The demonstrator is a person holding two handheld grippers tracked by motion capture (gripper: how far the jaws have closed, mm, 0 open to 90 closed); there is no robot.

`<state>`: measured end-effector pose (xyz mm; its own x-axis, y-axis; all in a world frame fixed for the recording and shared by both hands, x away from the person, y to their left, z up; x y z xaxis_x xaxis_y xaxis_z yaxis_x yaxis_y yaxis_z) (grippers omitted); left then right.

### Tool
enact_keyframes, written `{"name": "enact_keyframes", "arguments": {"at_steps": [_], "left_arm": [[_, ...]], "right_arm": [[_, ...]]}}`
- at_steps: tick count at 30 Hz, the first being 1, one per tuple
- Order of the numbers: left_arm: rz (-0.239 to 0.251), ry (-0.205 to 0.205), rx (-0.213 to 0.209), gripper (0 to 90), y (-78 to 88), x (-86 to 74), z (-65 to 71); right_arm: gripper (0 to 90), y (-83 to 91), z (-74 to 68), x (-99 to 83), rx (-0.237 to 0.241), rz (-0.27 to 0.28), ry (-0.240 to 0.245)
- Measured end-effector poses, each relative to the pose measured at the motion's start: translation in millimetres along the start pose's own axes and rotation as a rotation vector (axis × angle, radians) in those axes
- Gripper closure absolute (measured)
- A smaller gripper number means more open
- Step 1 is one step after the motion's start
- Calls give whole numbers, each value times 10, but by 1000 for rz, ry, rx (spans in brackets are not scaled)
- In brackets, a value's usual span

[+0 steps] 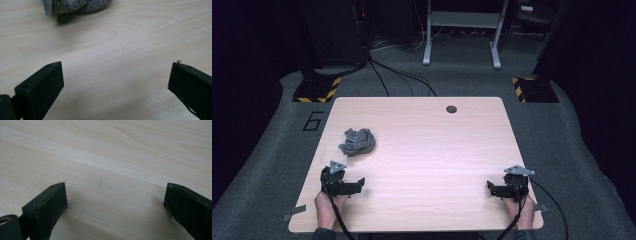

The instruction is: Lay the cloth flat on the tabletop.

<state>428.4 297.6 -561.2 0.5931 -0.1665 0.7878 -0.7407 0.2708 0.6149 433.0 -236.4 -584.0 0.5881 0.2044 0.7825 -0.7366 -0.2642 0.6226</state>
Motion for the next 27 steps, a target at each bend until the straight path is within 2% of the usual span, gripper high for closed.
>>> {"name": "enact_keyframes", "arguments": {"at_steps": [5,8,11,12,17,18,21,24,27], "left_arm": [[17,-14,0,0,-4,152,-10],[31,-37,11,0,-36,312,-27],[25,-38,8,0,-51,379,-41],[28,-39,9,0,-67,445,-65],[40,-21,13,0,-84,563,-161],[47,-7,13,0,-100,611,-219],[53,-3,28,0,-125,651,-276],[66,0,41,0,-160,757,-366],[69,11,40,0,-216,828,-404]], "right_arm": [[42,-1,0,-1,-4,1,0],[44,2,-2,-1,-4,2,-3],[44,3,-2,-1,-5,0,-3],[44,2,-2,-1,-4,2,-3],[45,2,-2,0,-3,2,-1],[46,2,-2,-1,-3,2,0],[46,2,-4,-1,-3,3,-2],[46,2,-3,0,-3,3,-1],[46,2,-3,0,-2,2,-1]]}}
Point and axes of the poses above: each handheld gripper's, and its own axes: y roughly backward along the jaws, x roughly out of its top, z roughly to its right, the point moved 8 cm from there along -y, roughly forward along the jaws, and after that the axes turned 5 degrees about z, right-handed, at the moved point
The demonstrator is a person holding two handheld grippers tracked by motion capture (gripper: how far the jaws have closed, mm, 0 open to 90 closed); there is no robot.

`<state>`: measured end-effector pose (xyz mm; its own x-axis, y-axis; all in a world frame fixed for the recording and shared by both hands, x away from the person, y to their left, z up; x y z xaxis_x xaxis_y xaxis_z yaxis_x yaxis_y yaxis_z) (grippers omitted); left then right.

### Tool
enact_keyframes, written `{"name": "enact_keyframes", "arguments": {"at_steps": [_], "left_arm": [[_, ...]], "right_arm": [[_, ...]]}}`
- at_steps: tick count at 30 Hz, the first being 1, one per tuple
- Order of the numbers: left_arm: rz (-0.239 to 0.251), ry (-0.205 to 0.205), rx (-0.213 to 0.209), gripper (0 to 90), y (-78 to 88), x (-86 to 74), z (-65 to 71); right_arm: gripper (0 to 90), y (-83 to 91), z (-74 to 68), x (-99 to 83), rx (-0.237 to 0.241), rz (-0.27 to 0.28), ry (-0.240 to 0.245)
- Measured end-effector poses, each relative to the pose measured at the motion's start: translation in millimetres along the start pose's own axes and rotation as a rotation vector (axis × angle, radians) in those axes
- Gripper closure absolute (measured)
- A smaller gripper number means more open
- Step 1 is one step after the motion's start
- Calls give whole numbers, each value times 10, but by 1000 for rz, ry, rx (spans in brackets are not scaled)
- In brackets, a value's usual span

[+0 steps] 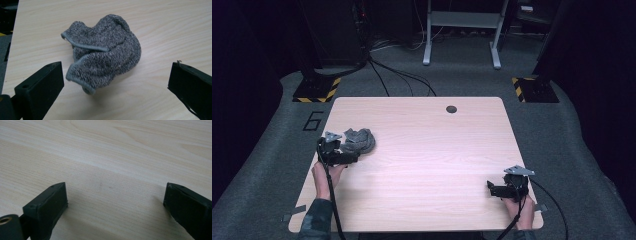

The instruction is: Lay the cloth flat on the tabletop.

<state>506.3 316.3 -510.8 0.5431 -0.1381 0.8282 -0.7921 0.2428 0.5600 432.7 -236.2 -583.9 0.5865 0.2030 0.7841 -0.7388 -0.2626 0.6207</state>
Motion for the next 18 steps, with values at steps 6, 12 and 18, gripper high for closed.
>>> {"name": "enact_keyframes", "arguments": {"at_steps": [6,12,18], "left_arm": [[-12,-5,1,0,-135,116,-18],[-33,8,13,0,-314,160,-65],[-72,33,41,4,-504,123,-133]], "right_arm": [[46,0,0,0,0,1,0],[46,0,0,0,0,1,0],[46,0,0,0,0,0,0]]}}
Point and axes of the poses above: each handheld gripper's, and its own axes: y roughly backward along the jaws, x roughly out of its top, z roughly to its right, the point moved 8 cm from there along -y, roughly forward along the jaws, and after that the axes turned 5 degrees about z, right-handed, at the moved point
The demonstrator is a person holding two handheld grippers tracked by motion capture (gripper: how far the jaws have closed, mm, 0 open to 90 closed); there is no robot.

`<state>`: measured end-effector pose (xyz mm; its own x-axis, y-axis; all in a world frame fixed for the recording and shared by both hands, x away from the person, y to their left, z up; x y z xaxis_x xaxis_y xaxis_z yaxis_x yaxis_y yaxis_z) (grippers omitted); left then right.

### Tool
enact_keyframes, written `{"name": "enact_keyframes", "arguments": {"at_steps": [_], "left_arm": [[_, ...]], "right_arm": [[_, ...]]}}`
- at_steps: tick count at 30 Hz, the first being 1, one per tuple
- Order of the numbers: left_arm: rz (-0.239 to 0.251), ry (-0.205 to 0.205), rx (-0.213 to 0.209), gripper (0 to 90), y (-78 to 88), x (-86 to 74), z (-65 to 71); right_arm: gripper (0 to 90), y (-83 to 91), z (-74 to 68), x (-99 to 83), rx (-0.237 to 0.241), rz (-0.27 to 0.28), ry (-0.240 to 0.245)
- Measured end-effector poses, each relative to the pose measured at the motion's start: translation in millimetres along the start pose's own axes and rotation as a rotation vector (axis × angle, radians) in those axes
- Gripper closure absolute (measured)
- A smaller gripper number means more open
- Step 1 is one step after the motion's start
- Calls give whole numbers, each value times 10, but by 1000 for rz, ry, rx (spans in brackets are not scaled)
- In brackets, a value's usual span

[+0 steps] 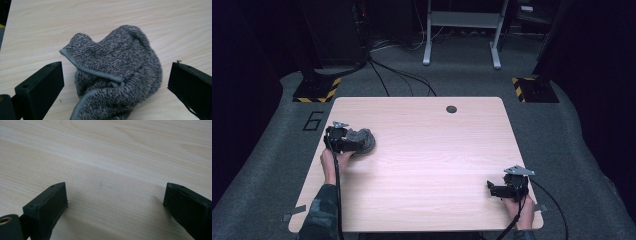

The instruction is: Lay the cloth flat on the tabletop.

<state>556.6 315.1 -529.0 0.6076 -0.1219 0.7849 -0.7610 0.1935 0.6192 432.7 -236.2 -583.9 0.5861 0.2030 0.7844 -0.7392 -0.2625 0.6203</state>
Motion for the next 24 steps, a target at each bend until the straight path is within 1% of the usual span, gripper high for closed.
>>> {"name": "enact_keyframes", "arguments": {"at_steps": [1,2,3,4,5,6,7,8,9,10,12,13,14,15,16,17,18,19,20,21,23,24], "left_arm": [[10,12,-4,33,-27,1,-5],[4,28,-12,76,-47,-9,-7],[-7,32,-19,120,-68,-22,-12],[-7,32,-19,151,-68,-22,-12],[-24,48,-26,166,-123,-52,-13],[-24,48,-26,193,-123,-52,-13],[-44,44,-35,214,-162,-90,-9],[-44,44,-35,223,-162,-90,-9],[-33,50,-40,223,-181,-98,-5],[-38,52,-43,277,-205,-128,7],[-46,49,-41,295,-214,-145,9],[-42,55,-40,363,-245,-175,19],[-42,55,-40,393,-245,-175,19],[-42,63,-45,393,-254,-184,23],[-45,69,-50,432,-255,-190,23],[-41,75,-50,475,-256,-191,25],[-36,77,-54,540,-259,-193,27],[-33,86,-60,574,-257,-197,34],[-27,87,-61,574,-255,-192,32],[-18,95,-64,630,-241,-186,31],[-10,102,-68,664,-234,-177,30],[12,130,-93,674,-203,-161,44]], "right_arm": [[46,0,0,0,0,0,0],[46,0,0,0,0,0,0],[46,0,0,0,0,0,0],[46,0,0,0,0,0,0],[46,0,0,0,0,0,0],[46,0,0,0,0,0,0],[46,0,0,0,0,0,0],[46,0,0,0,0,0,0],[46,0,0,-1,0,0,0],[46,0,0,0,0,0,0],[46,0,0,0,0,0,0],[47,0,0,0,0,0,0],[47,0,0,0,0,0,0],[46,0,0,0,0,0,0],[46,0,0,0,0,0,0],[46,-1,0,0,0,1,0],[47,0,0,0,0,1,0],[47,0,0,0,0,1,0],[47,0,0,0,0,1,0],[46,0,0,0,0,0,0],[46,0,0,0,0,0,0],[46,0,1,0,0,0,0]]}}
Point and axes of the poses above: each handheld gripper's, and its own axes: y roughly backward along the jaws, x roughly out of its top, z roughly to its right, the point moved 8 cm from there along -y, roughly forward along the jaws, and after that the axes turned 5 degrees about z, right-handed, at the moved point
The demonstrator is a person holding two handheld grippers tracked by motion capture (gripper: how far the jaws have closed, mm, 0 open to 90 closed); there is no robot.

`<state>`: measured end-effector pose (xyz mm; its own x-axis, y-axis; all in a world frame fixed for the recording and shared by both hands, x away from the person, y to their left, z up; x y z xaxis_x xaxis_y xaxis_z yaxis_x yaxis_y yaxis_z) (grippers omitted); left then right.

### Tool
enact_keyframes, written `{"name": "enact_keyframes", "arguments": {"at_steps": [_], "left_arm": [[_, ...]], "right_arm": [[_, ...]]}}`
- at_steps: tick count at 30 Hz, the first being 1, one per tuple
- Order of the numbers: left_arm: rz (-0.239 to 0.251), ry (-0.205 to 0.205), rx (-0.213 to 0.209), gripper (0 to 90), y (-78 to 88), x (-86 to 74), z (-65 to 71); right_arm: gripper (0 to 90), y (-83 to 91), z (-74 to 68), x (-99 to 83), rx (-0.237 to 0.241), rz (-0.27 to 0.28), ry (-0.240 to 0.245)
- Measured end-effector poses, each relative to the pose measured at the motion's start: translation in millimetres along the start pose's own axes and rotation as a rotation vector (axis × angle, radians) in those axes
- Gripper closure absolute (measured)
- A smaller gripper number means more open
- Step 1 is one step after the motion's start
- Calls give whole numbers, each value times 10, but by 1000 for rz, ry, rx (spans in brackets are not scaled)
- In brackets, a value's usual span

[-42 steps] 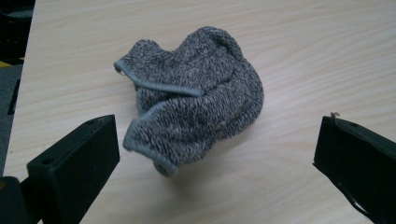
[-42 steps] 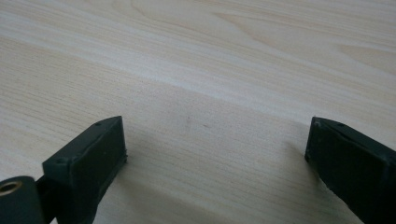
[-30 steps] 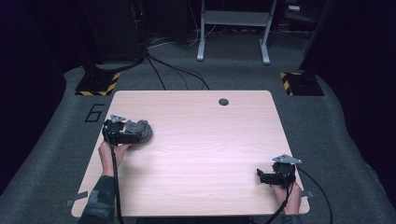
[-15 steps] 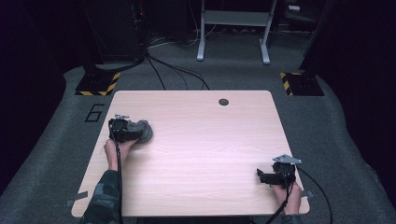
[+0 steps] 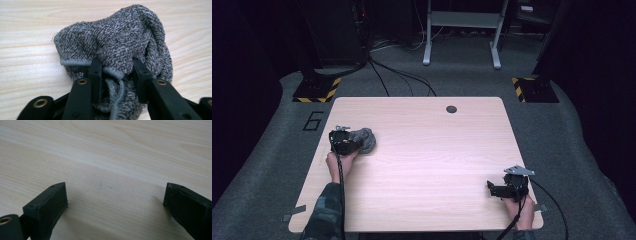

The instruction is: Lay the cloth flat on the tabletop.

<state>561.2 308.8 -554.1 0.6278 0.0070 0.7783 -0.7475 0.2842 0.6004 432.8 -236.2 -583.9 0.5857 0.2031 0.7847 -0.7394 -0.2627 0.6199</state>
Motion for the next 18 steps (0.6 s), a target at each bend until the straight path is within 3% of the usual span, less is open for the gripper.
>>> {"name": "enact_keyframes", "arguments": {"at_steps": [1,3,9,11,12,13,18], "left_arm": [[12,17,-20,679,25,14,29],[33,7,-39,682,90,49,97],[66,-85,-57,680,254,144,324],[80,-106,-70,679,295,182,431],[84,-138,-82,679,329,213,528],[84,-138,-82,678,329,213,528],[103,-207,-115,674,395,254,803]], "right_arm": [[46,0,0,0,0,-1,0],[49,1,0,-1,0,0,0],[51,3,1,-2,-2,-3,0],[51,2,1,-1,-2,-2,-1],[51,3,1,-1,-2,-3,-1],[50,2,1,-1,-2,-2,-1],[51,2,2,-1,-2,-3,-1]]}}
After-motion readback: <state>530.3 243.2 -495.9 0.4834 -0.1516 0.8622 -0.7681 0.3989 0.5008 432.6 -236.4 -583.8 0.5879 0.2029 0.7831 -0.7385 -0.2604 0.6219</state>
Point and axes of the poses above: each handheld gripper's, and its own axes: y roughly backward along the jaws, x roughly out of its top, z roughly to its right, the point moved 8 cm from there along -y, roughly forward along the jaws, and after that the axes turned 5 degrees about z, right-handed, at the moved point
